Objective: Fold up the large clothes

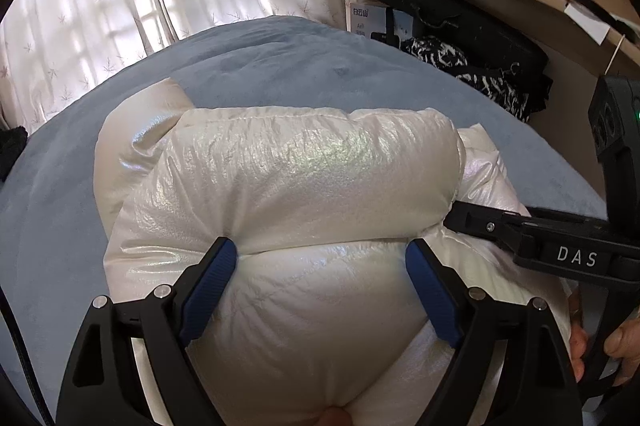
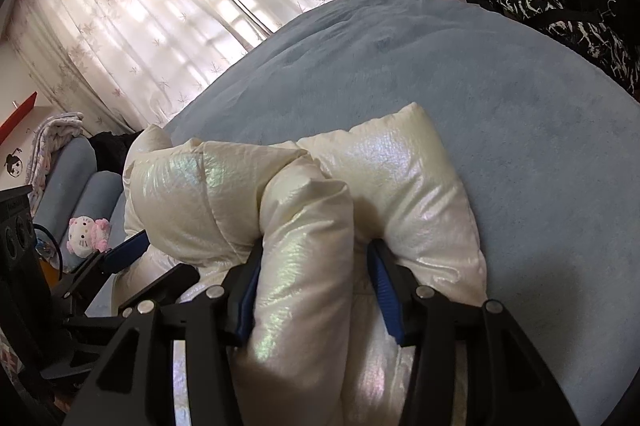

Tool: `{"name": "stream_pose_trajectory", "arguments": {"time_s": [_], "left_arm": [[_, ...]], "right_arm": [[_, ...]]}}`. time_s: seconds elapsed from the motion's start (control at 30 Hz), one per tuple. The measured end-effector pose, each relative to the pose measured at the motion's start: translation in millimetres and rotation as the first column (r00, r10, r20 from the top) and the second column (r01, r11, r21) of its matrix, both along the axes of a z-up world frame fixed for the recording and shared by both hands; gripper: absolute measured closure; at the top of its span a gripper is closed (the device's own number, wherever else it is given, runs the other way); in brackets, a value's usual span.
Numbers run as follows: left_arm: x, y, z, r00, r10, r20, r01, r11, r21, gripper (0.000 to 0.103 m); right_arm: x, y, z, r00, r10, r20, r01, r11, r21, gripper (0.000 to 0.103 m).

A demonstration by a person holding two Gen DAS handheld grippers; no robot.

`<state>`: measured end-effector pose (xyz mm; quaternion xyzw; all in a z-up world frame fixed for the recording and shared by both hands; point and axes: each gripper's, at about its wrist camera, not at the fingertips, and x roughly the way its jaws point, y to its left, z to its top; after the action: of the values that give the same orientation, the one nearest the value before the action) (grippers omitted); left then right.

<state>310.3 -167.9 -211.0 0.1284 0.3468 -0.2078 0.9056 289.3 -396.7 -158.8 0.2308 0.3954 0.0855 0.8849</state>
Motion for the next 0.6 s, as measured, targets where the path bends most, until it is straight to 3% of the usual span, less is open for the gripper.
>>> {"name": "stream_pose_trajectory", "arguments": {"time_s": [0.07,0.17,0.33,0.37,0.43,0.47,0.6], "left_arm": [[-0.7,-2.8,4.6,1.000,-0.001,-0.001,0.001,1.000,0.020,0.017],[-3.6,-1.4,12.0,1.000,-0.008,-0.012,0.009,0.999,0.033,0.016],[-6.6,12.5,32.0,0.996,0.012,-0.089,-0.010,1.000,0.028,0.016],[-8.4,16.3,35.8,0.994,0.007,-0.108,-0.005,1.000,0.020,0.016],[-12.3,28.1,45.7,0.989,0.000,-0.151,-0.001,1.000,-0.007,0.016],[-13.6,32.1,47.9,0.986,-0.002,-0.166,-0.001,1.000,-0.017,0.016],[-18.7,65.2,57.2,0.968,-0.003,-0.252,-0.023,0.995,-0.098,0.016]], "right_arm": [[0.3,3.1,5.8,1.000,0.002,-0.020,-0.003,1.000,-0.022,0.054],[-0.8,6.4,18.5,0.999,-0.007,-0.045,0.004,0.998,-0.056,0.045],[-4.3,3.3,35.2,0.996,-0.008,-0.085,0.003,0.998,-0.062,0.032],[-6.2,3.2,39.5,0.996,-0.003,-0.091,-0.003,0.998,-0.067,0.030],[-11.0,5.0,50.9,0.996,0.010,-0.089,-0.019,0.995,-0.102,0.009],[-13.2,5.5,55.6,0.997,0.015,-0.082,-0.024,0.993,-0.117,0.003],[-25.3,12.9,85.8,0.995,0.093,-0.044,-0.099,0.983,-0.156,0.000]]}}
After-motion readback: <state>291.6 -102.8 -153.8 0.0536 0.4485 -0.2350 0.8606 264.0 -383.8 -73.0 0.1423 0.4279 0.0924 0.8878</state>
